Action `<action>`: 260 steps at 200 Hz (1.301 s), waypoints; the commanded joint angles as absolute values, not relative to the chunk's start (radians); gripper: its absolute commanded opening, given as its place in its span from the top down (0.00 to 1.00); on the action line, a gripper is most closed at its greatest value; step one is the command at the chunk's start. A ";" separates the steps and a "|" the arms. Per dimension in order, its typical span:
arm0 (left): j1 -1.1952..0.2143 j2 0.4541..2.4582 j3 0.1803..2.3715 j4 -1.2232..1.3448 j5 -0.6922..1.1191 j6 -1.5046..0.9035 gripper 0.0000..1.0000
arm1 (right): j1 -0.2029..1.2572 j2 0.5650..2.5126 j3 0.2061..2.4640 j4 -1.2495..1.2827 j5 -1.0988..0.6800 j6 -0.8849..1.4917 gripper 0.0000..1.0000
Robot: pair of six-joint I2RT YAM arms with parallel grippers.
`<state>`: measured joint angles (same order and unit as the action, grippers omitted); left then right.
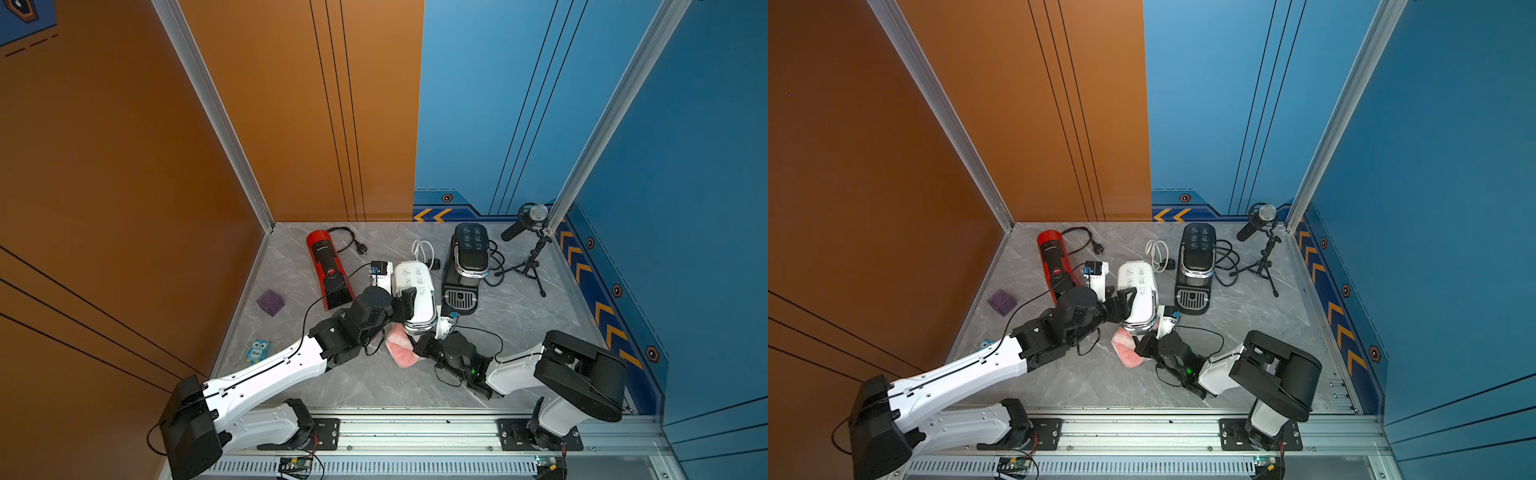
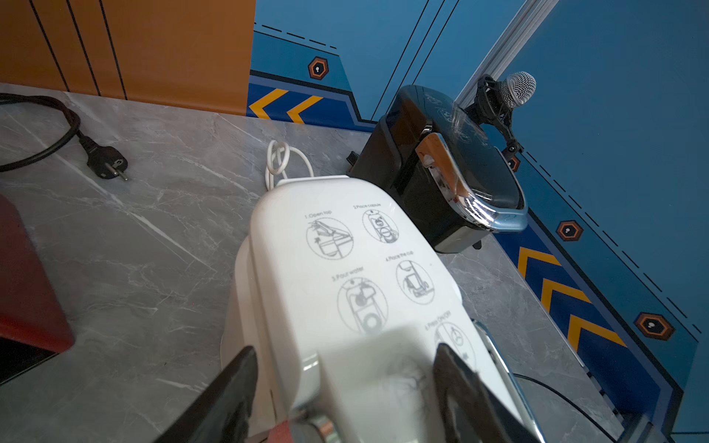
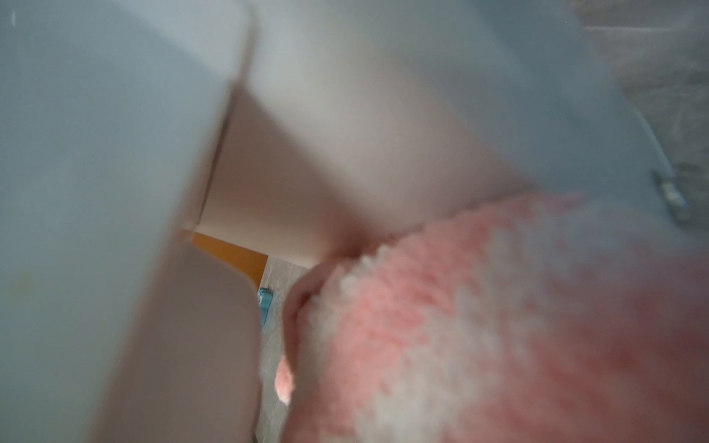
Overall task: Wipe the surface of a coffee machine
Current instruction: Wipe the dirt from the surface of the coffee machine.
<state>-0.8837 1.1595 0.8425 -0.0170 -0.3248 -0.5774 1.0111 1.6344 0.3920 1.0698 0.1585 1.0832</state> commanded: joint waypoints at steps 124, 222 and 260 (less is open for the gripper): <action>-0.856 1.186 0.742 -0.335 -0.294 -0.536 0.28 | 0.951 1.337 0.312 0.750 0.301 0.974 1.00; -0.856 1.188 0.751 -0.334 -0.286 -0.551 0.27 | 1.086 1.678 0.451 0.977 0.276 1.145 1.00; -0.857 1.178 0.741 -0.336 -0.286 -0.559 0.28 | 1.110 1.737 0.407 0.942 0.417 1.234 1.00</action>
<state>-0.8684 1.1347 0.8242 -0.0174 -0.3019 -0.5850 1.1042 1.7210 0.4309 0.9642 0.3355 1.1561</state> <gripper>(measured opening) 0.724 0.093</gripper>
